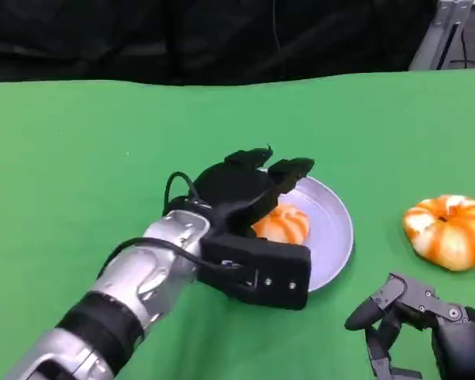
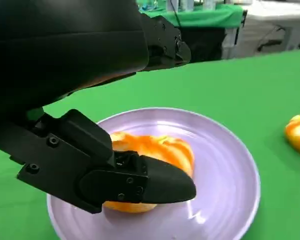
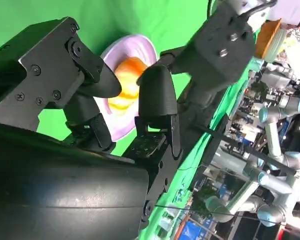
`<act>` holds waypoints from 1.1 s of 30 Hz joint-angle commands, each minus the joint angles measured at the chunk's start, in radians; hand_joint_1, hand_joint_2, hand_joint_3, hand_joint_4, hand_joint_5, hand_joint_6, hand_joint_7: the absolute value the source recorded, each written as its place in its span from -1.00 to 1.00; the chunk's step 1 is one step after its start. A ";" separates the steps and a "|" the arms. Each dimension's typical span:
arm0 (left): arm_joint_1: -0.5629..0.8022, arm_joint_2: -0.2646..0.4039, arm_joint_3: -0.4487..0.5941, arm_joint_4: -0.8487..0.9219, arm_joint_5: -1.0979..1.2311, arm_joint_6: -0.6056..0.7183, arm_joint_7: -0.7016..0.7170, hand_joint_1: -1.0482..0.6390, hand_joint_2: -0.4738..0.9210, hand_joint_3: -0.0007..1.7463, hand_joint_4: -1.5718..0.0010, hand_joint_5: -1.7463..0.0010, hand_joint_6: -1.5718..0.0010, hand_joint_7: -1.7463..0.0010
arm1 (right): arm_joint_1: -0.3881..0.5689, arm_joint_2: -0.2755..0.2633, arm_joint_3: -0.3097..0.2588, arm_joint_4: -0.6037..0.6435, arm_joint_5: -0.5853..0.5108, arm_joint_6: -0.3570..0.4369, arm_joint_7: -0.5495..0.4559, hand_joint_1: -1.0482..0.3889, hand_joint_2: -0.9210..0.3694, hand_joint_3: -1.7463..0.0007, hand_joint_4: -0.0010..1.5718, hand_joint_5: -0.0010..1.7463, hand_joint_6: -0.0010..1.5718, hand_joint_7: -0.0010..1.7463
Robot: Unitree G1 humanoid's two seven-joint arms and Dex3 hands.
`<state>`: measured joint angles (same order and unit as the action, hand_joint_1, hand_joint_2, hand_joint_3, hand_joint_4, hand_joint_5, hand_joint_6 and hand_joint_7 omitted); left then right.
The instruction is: Grasp the bread from the table and place it into the plate.
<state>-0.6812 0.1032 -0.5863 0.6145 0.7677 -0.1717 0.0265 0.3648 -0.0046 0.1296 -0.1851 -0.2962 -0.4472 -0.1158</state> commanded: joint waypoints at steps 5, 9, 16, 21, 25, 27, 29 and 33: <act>0.215 0.081 0.165 -0.241 -0.221 -0.080 -0.034 -0.33 1.00 -0.70 0.58 0.47 0.52 0.86 | 0.005 -0.004 -0.002 -0.008 0.001 -0.003 -0.008 0.57 -0.09 -0.53 0.04 0.97 0.01 0.45; 0.382 0.089 0.292 -0.433 -0.452 -0.039 -0.140 -0.16 1.00 -0.74 0.55 -0.05 0.28 0.82 | 0.009 -0.003 -0.002 -0.011 0.007 0.003 -0.004 0.57 -0.09 -0.54 0.03 0.97 0.00 0.45; 0.578 0.070 0.416 -0.579 -0.669 -0.067 -0.186 -0.09 1.00 -0.68 0.32 -0.26 0.02 0.70 | 0.007 -0.009 -0.005 -0.005 0.015 -0.002 0.002 0.57 -0.09 -0.54 0.02 0.96 0.00 0.46; 0.690 0.057 0.471 -0.615 -0.772 -0.124 -0.204 0.07 1.00 -0.71 0.20 -0.39 -0.14 0.56 | 0.009 -0.008 -0.004 -0.006 0.010 -0.005 -0.001 0.56 -0.08 -0.53 0.04 0.94 0.00 0.46; 0.778 0.032 0.509 -0.620 -0.839 -0.180 -0.208 0.21 0.55 0.05 0.09 -0.66 0.02 -0.27 | 0.014 -0.012 -0.007 -0.012 0.015 -0.002 0.004 0.55 -0.10 -0.51 0.04 0.95 0.00 0.45; 0.794 0.015 0.521 -0.613 -0.875 -0.184 -0.218 0.28 0.44 0.35 0.07 -0.82 0.06 -0.56 | 0.014 -0.015 -0.011 -0.009 0.018 -0.006 0.006 0.56 -0.10 -0.50 0.03 0.94 0.00 0.45; 0.799 0.003 0.530 -0.602 -0.898 -0.190 -0.230 0.33 0.37 0.52 0.05 -0.92 0.06 -0.71 | 0.014 -0.019 -0.014 -0.007 0.020 -0.010 0.006 0.56 -0.11 -0.50 0.03 0.94 0.00 0.45; 0.812 -0.013 0.540 -0.605 -0.910 -0.189 -0.234 0.30 0.29 0.62 -0.07 -1.00 0.02 -0.84 | 0.018 -0.025 -0.019 -0.008 0.028 -0.012 0.009 0.57 -0.10 -0.51 0.04 0.94 0.01 0.45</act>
<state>0.1164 0.0933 -0.0633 0.0111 -0.1275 -0.3522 -0.2037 0.3741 -0.0131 0.1247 -0.1858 -0.2840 -0.4490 -0.1092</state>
